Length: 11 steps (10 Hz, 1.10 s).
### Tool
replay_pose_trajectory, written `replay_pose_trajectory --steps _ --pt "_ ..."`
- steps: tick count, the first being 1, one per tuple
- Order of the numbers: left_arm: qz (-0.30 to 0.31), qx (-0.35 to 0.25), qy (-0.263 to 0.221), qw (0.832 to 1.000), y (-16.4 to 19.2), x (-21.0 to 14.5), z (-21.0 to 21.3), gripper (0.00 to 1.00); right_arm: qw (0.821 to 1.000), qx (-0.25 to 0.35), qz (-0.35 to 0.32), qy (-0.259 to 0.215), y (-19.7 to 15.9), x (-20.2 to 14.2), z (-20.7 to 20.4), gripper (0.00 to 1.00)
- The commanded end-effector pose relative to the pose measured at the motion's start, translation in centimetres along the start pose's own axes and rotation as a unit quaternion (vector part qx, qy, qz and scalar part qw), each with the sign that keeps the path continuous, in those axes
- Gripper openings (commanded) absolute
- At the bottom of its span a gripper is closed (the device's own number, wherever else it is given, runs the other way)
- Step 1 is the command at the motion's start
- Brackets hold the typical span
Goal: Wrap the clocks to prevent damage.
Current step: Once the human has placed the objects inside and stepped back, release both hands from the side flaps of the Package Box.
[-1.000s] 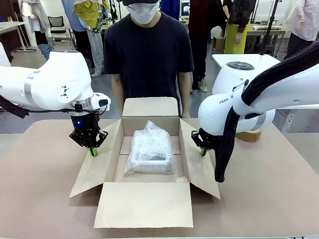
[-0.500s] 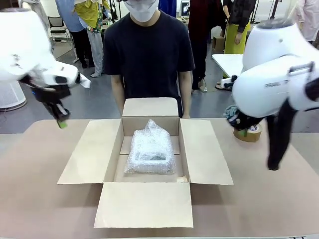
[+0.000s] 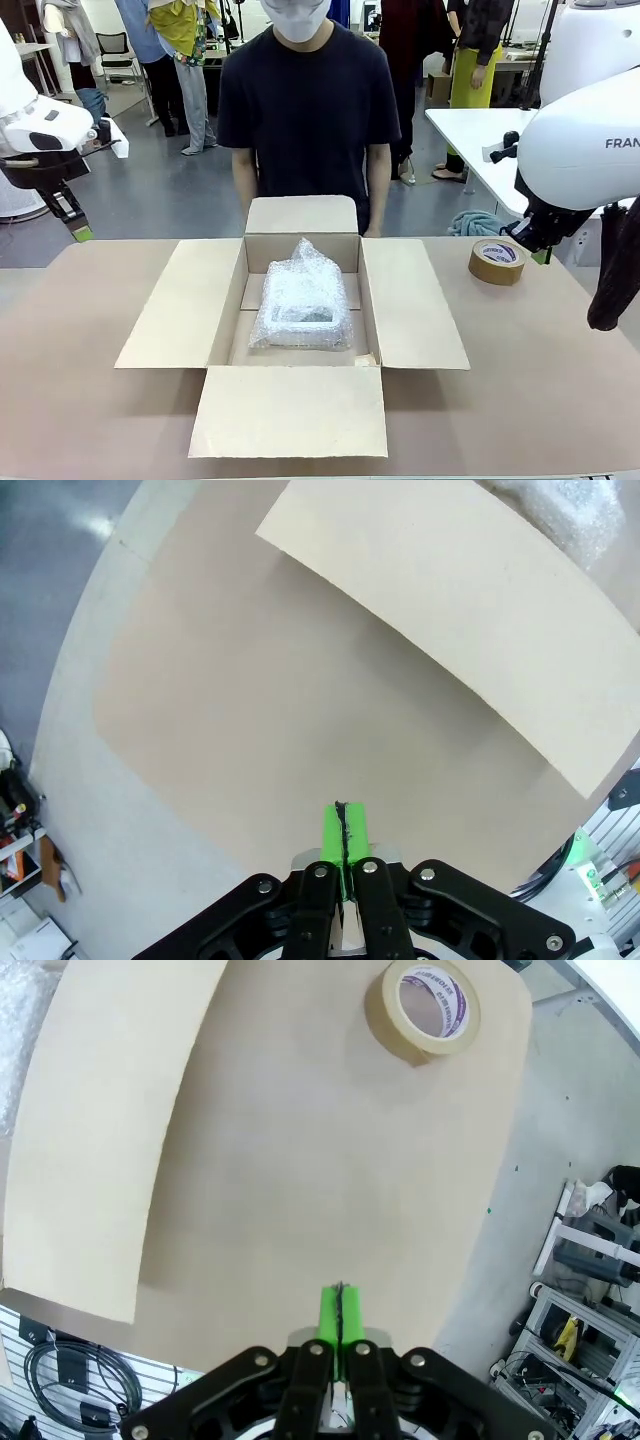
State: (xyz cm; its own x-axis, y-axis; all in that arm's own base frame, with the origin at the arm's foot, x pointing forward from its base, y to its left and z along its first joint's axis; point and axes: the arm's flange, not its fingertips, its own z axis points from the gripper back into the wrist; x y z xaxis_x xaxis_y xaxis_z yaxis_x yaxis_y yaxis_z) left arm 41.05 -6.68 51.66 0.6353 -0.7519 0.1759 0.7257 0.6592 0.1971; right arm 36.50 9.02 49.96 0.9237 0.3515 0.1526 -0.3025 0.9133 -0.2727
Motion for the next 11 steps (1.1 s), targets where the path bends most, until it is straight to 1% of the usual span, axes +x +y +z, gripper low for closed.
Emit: replay_pose_trajectory --steps 1,2,3,4,5,6,7,8,9,10,11 --pt "0.004 -0.009 0.004 1.0 0.0 0.9 -0.3 0.0 1.0 -0.003 0.003 -0.001 0.7 0.5 -0.5 0.01" --pt "0.0 0.0 0.0 1.0 0.0 0.0 0.0 0.0 1.0 0.0 0.0 0.0 0.0 0.0 0.0 0.01" --pt "-0.193 -0.055 0.046 0.979 0.6 -0.8 0.5 0.0 0.987 -0.049 0.15 -0.003 0.0 -0.4 -0.1 0.01" --pt "-0.312 -0.106 0.065 0.942 1.8 -1.7 0.7 0.0 0.978 -0.041 0.202 -0.04 -0.6 -0.9 0.0 0.01" --pt "-0.402 -0.095 0.055 0.909 2.7 -2.6 0.9 0.0 0.97 -0.025 0.236 -0.056 -1.2 -1.3 -0.2 0.01" --pt "-0.451 -0.075 0.042 0.888 3.2 -3.3 1.3 0.0 0.956 -0.019 0.284 -0.067 -1.6 -1.6 -0.4 0.01" --pt "-0.472 -0.071 0.024 0.878 3.7 -3.2 1.7 0.0 0.943 0.009 0.324 -0.079 -2.1 -1.7 -0.4 0.01" --pt "-0.496 -0.064 0.032 0.865 3.8 -3.3 1.5 0.0 0.935 0.042 0.342 -0.086 -2.6 -1.7 -0.6 0.01" --pt "-0.502 -0.065 0.033 0.862 3.7 -3.1 1.4 0.0 0.934 0.059 0.343 -0.084 -2.9 -1.2 -1.0 0.01" --pt "-0.504 -0.066 0.025 0.861 3.9 -2.9 1.4 0.0 0.93 0.081 0.351 -0.076 -2.9 -0.4 -1.6 0.01" --pt "-0.485 -0.079 0.034 0.87 3.2 -3.1 1.8 0.0 0.938 0.022 0.336 -0.08 -2.4 -1.1 -0.3 0.01"
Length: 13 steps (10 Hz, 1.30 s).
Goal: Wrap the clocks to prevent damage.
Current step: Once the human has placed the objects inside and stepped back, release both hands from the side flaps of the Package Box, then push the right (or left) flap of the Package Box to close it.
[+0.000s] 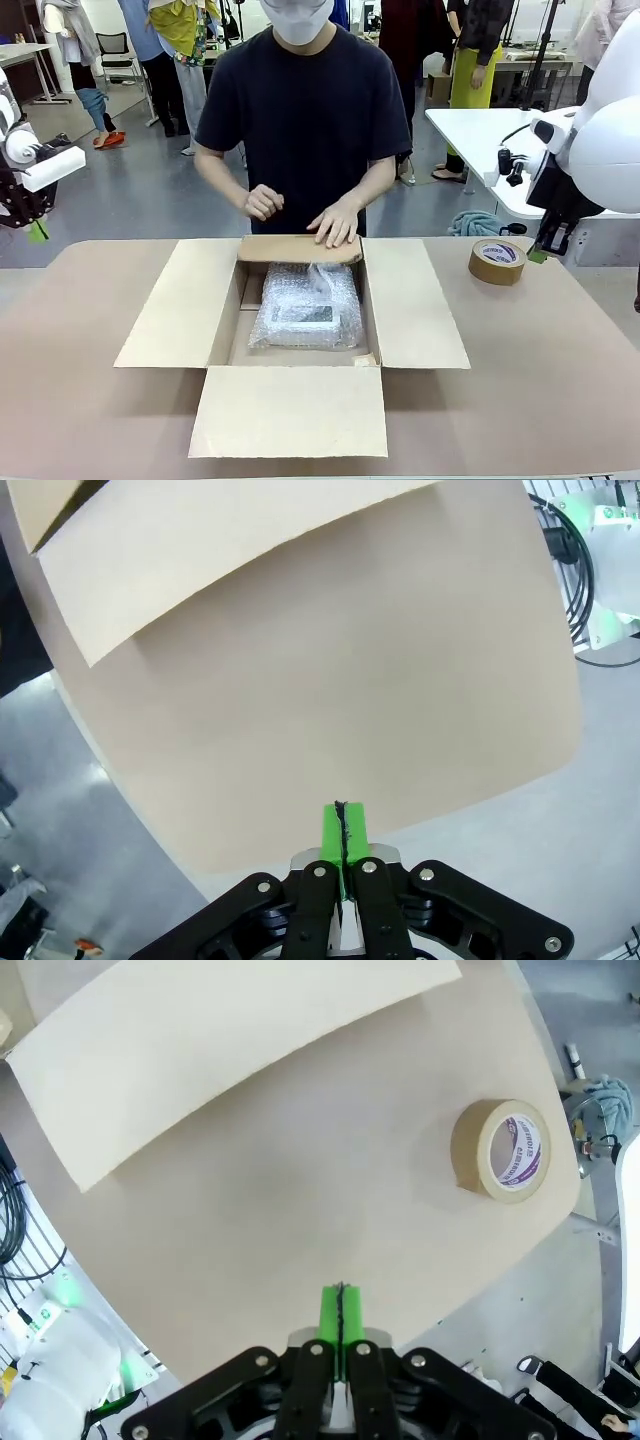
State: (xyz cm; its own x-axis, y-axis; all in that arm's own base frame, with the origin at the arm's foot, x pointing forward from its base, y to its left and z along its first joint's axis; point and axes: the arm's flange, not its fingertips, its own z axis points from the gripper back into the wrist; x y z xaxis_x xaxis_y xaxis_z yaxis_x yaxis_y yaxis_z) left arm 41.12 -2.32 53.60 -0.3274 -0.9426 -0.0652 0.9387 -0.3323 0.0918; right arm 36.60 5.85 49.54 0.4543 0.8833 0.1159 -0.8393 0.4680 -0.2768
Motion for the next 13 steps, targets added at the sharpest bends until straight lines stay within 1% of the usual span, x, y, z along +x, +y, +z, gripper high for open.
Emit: replay_pose_trajectory --steps 1,2,3,4,5,6,7,13 --pt "0.022 -0.005 -0.001 1.0 -0.2 0.0 -0.1 0.0 1.0 -0.024 -0.009 0.01 0.3 0.4 0.7 0.01" --pt "0.022 -0.005 -0.001 1.0 -0.2 0.0 -0.1 0.0 1.0 -0.024 -0.009 0.01 0.3 0.4 0.7 0.01" --pt "0.022 -0.005 -0.001 1.0 -0.2 0.0 -0.1 0.0 1.0 -0.005 0.0 0.001 0.1 0.1 0.3 0.01" --pt "0.022 -0.005 -0.001 1.0 -0.2 0.0 -0.1 0.0 0.99 -0.005 0.142 0.004 0.8 0.4 0.3 0.01" --pt "0.022 -0.005 -0.001 1.0 -0.2 0.0 -0.1 0.0 0.962 0.015 0.274 0.005 0.8 0.8 0.5 0.01" --pt "0.022 -0.005 -0.001 1.0 -0.2 0.0 -0.1 0.0 0.962 0.032 0.273 -0.003 -0.3 1.4 0.4 0.01" --pt "0.022 -0.005 -0.001 1.0 -0.2 0.0 -0.1 0.0 0.992 0.001 0.129 0.006 1.2 1.1 0.4 0.01" --pt "0.022 -0.005 -0.001 1.0 -0.2 0.0 -0.1 0.0 0.992 0.001 0.129 0.006 1.2 1.1 0.4 0.01"
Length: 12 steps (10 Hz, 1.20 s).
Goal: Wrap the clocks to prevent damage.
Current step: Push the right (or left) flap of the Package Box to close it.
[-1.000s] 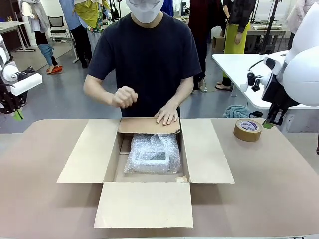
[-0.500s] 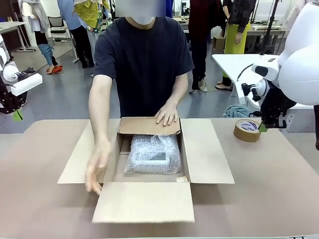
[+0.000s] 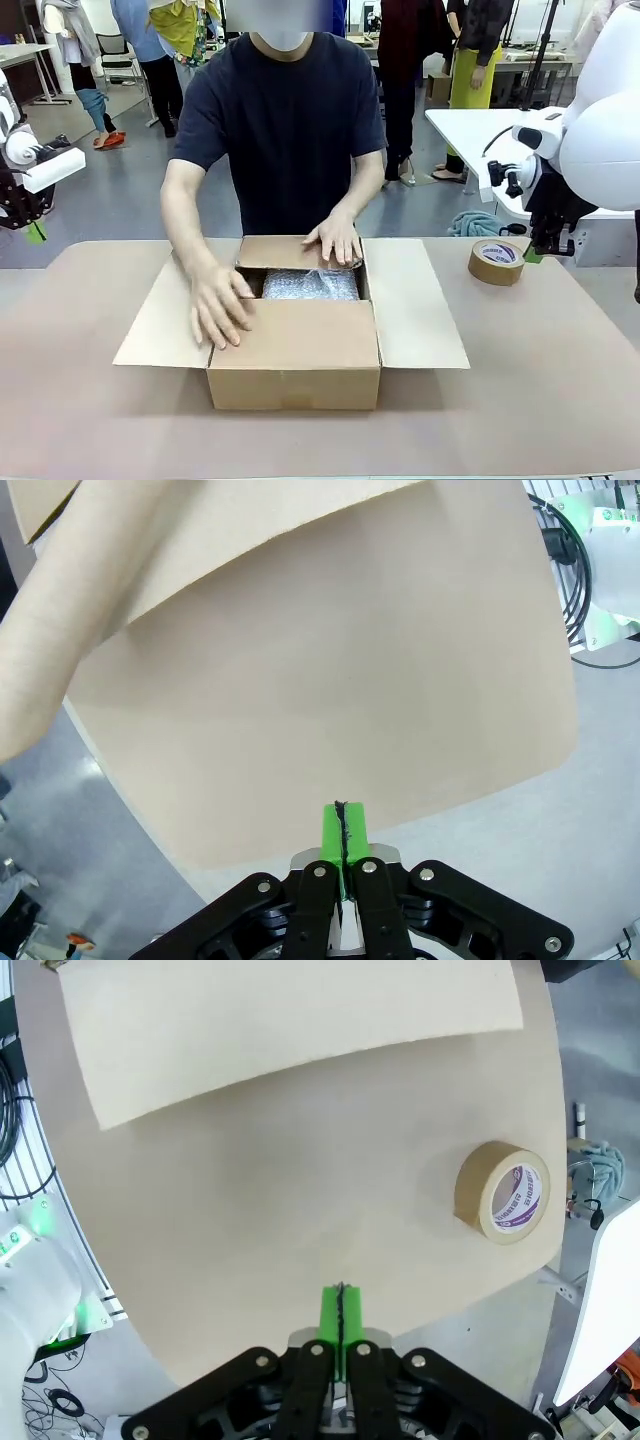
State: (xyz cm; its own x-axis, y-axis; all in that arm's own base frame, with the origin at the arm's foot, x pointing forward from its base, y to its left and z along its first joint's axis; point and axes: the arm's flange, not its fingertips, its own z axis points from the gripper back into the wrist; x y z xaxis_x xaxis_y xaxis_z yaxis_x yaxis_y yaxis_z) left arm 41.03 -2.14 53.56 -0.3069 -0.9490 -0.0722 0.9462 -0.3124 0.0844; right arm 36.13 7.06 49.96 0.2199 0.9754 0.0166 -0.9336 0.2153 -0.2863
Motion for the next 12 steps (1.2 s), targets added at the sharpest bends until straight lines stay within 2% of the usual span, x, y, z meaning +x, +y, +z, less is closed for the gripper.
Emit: replay_pose_trajectory --steps 1,10,11,12 --pt "0.011 0.0 -0.006 1.0 0.0 0.2 -0.1 0.0 1.0 -0.004 -0.005 -0.006 0.3 0.3 -0.2 0.01" --pt "0.0 0.0 0.0 1.0 0.0 0.0 0.0 0.0 1.0 -0.004 -0.005 -0.006 0.3 0.3 -0.2 0.01" --pt "-0.018 0.038 -0.139 0.989 -0.8 -1.7 -2.1 0.0 1.0 -0.004 -0.005 -0.006 0.3 0.3 -0.2 0.01" --pt "0.002 0.049 -0.211 0.976 0.4 -3.5 -3.5 0.0 1.0 -0.004 -0.005 -0.006 0.3 0.3 -0.2 0.01"
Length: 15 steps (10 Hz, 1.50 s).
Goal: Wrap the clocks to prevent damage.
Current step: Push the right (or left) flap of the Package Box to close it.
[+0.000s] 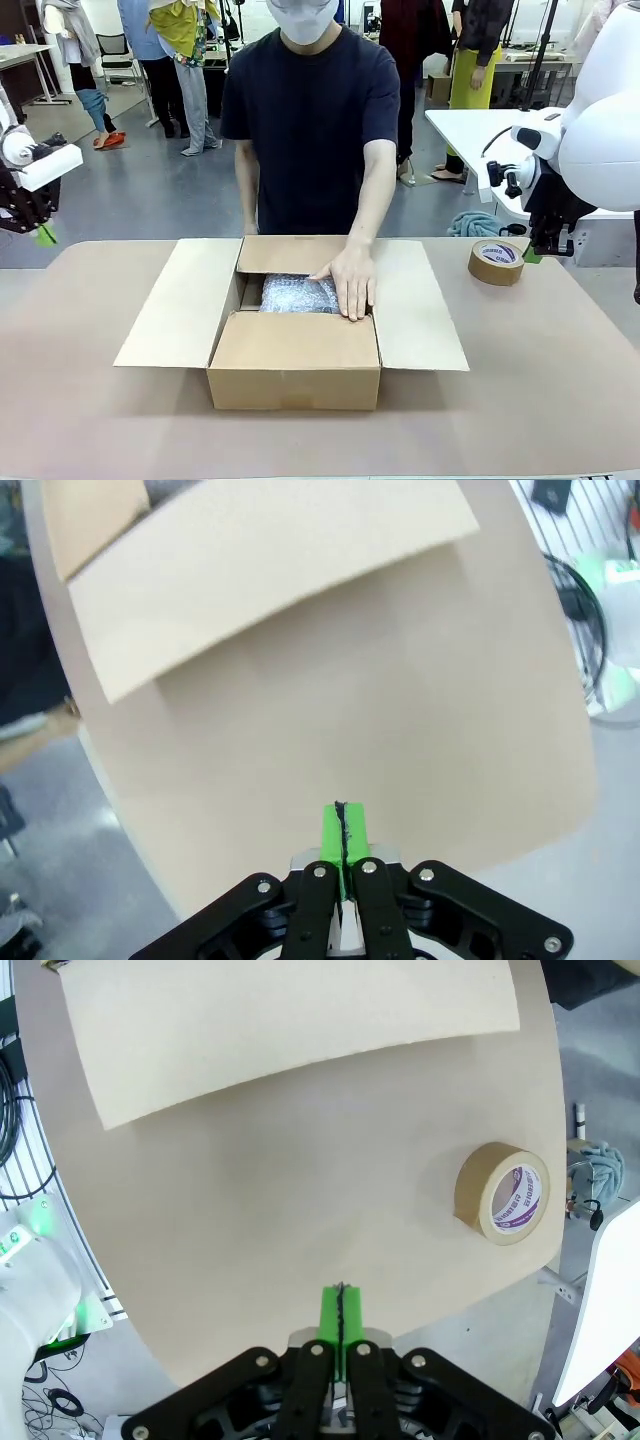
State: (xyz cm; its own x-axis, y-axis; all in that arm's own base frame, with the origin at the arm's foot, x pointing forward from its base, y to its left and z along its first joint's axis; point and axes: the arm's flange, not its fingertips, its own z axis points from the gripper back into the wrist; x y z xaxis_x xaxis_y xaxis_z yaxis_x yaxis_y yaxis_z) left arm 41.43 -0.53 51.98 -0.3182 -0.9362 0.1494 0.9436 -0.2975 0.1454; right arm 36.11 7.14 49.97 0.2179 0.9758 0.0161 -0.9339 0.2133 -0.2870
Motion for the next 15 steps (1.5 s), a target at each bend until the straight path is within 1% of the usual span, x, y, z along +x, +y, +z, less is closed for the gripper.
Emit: replay_pose_trajectory --steps 1,2,3,4,5,6,7,8,9,15 --pt "0.051 0.011 -0.116 0.992 -0.2 -3.6 -3.8 0.0 1.0 -0.003 -0.006 -0.006 0.2 0.2 -0.2 0.01" --pt "0.108 -0.004 -0.147 0.983 -1.6 -5.0 -7.0 0.0 1.0 -0.003 -0.006 -0.006 0.2 0.2 -0.2 0.01" --pt "0.157 -0.015 -0.168 0.973 -1.2 -6.1 -9.0 0.0 1.0 -0.003 -0.006 -0.006 0.2 0.2 -0.2 0.01" --pt "0.209 -0.034 -0.184 0.96 -2.2 -6.4 -11.3 0.0 1.0 -0.003 -0.006 -0.006 0.2 0.2 -0.2 0.01" --pt "0.247 -0.067 -0.205 0.945 -3.0 -6.2 -13.6 0.0 1.0 -0.003 -0.006 -0.006 0.2 0.2 -0.2 0.01" --pt "0.252 -0.081 -0.211 0.941 -2.5 -6.2 -14.1 0.0 1.0 -0.003 -0.006 -0.006 0.2 0.2 -0.2 0.01" --pt "0.253 -0.071 -0.213 0.941 -2.8 -6.0 -13.0 0.0 1.0 -0.003 -0.006 -0.006 0.2 0.2 -0.2 0.01" --pt "0.231 -0.081 -0.189 0.951 -2.9 -5.6 -11.0 0.0 1.0 -0.003 -0.006 -0.006 0.2 0.2 -0.2 0.01" --pt "0.247 -0.083 -0.203 0.944 -3.4 -6.6 -15.3 0.0 1.0 -0.003 -0.006 -0.006 0.2 0.2 -0.2 0.01" --pt "0.247 -0.083 -0.203 0.944 -3.4 -6.6 -15.3 0.0 1.0 -0.003 -0.006 -0.006 0.2 0.2 -0.2 0.01"
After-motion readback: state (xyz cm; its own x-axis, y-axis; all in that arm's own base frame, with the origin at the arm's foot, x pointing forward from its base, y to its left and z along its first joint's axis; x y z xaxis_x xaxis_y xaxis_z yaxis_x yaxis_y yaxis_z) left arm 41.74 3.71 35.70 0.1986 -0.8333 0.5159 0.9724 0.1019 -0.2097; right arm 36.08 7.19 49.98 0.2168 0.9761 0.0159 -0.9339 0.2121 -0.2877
